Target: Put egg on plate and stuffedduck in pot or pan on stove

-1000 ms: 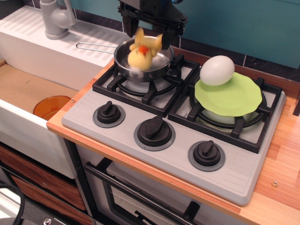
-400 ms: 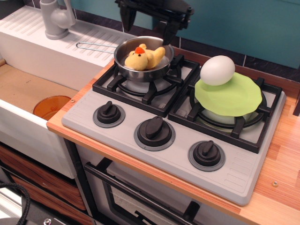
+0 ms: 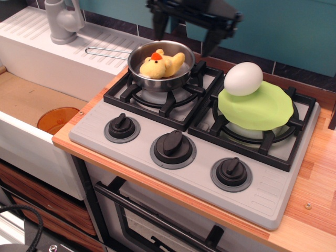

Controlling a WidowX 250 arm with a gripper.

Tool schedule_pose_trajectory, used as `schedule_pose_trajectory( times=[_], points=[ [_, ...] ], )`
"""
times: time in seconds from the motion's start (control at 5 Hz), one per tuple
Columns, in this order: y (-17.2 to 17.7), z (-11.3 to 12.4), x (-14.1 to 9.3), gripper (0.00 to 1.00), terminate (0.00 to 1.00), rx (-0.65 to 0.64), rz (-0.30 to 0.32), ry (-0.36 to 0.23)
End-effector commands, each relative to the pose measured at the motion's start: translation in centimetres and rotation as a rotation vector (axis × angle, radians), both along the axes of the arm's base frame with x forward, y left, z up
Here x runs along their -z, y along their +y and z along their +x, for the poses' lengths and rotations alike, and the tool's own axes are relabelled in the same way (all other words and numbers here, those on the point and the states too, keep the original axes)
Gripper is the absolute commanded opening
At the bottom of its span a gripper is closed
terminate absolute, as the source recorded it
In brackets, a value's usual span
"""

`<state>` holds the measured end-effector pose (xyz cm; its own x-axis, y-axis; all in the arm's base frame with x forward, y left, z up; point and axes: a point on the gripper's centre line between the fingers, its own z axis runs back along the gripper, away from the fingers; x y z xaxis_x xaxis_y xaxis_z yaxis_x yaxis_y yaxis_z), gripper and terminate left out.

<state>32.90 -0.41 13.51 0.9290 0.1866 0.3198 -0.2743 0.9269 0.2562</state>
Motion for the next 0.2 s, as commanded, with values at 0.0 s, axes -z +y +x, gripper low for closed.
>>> schedule_pose_trajectory(
  times=[0.0],
  points=[
    [-1.14, 1.24, -2.93, 1.0, 1.0, 0.005, -0.038, -0.087]
  ],
)
